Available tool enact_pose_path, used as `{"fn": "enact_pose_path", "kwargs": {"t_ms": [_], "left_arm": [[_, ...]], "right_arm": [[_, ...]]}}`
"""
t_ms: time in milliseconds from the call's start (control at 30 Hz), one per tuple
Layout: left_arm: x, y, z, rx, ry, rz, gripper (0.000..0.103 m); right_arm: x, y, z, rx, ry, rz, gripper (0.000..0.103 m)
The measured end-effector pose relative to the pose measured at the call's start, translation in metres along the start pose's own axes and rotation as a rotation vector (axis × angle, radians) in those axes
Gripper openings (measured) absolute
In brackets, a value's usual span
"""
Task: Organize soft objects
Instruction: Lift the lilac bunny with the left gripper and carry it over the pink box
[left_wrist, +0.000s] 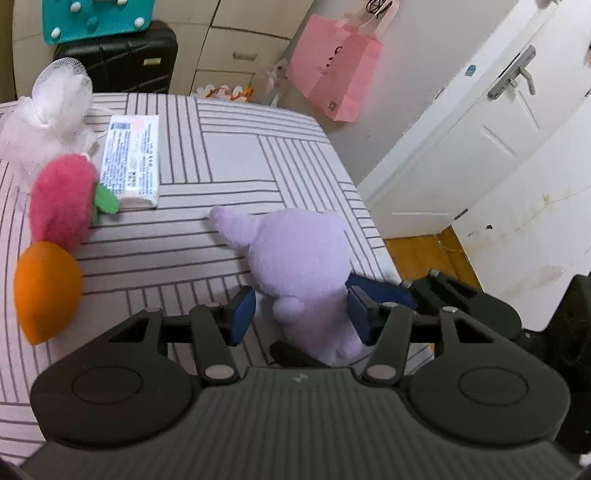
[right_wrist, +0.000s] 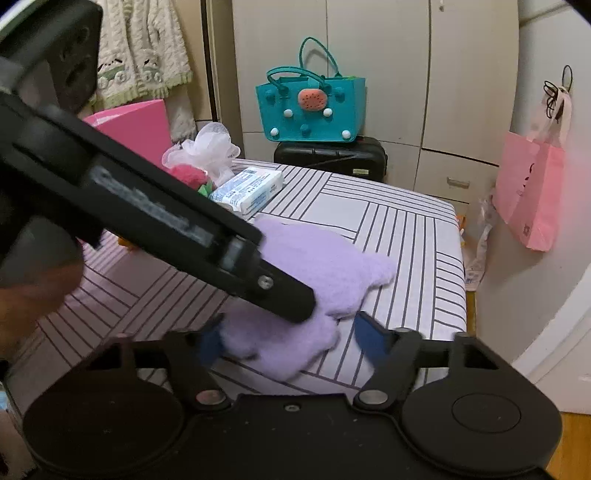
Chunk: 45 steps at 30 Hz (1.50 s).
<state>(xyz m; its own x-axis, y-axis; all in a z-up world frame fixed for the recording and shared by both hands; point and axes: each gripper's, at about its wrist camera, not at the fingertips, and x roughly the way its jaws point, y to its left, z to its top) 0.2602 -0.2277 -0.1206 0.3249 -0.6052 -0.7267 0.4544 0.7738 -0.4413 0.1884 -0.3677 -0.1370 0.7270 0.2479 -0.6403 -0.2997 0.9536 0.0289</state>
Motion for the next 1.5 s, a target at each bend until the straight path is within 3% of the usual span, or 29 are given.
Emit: {"fn": "enact_pose_path", "kwargs": {"t_ms": [133,367,700,1233,1400,1500], "left_arm": [[0.001,-0.006,-0.004,0.026,-0.025,0.010,0.040],[-0.001,-0.017,-0.018,0.062,-0.058,0.031,0.036],[-0.028,-0.020,-0.038,0.082,-0.038,0.029,0.036],[-0.112,-0.028,-0.091,0.103,0.011,0.033,0.036],[-0.146,-0.024,-0.112,0.116,-0.004,0.027,0.036],[-0.167,-0.018,-0.120,0.107,0.000,0.032,0.036]], "right_arm": [[-0.001,0.004,-0.001,0.018,-0.010,-0.019,0.060],[-0.004,0.011,-0.004,0.058,-0.027,-0.035,0.056],[-0.024,0.033,-0.007,0.073,-0.011,-0.011,0.055],[-0.087,0.105,-0.014,0.036,0.053,0.064,0.056],[-0.103,0.130,-0.012,0.009,0.073,0.112,0.056],[-0.111,0.141,-0.008,0.029,0.084,0.182,0.056]]}}
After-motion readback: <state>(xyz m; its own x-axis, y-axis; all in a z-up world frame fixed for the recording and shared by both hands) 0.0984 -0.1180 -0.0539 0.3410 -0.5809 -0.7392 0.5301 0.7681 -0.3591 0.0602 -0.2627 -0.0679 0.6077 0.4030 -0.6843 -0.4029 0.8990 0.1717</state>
